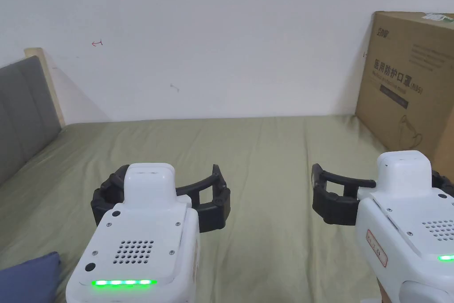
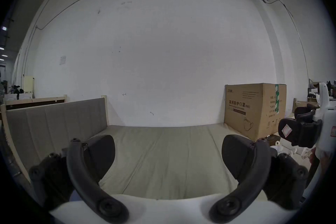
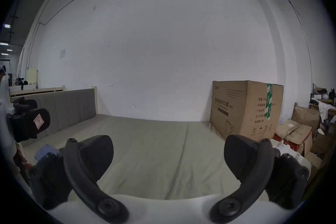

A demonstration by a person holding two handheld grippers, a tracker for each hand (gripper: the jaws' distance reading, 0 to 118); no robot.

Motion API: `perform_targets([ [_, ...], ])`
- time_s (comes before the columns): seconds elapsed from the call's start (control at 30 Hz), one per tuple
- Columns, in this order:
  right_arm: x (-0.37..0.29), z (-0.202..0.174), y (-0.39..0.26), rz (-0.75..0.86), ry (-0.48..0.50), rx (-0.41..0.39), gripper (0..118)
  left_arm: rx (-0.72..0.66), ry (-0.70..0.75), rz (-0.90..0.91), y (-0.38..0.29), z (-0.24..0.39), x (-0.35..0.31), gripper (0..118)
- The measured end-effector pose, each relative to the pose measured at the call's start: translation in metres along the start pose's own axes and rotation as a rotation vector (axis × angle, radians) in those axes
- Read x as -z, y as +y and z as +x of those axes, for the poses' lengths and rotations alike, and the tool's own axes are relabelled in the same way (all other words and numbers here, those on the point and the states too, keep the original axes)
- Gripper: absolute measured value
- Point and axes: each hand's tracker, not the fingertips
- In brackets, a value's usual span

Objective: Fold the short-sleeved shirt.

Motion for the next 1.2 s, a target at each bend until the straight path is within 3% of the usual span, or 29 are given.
perform_targets([
  [1.2, 0.001, -0.01, 0.002, -0.024, 0.011, -0.019, 118, -0.02, -0.061, -0.085, -0.006, -0.001, 0.011, 116],
])
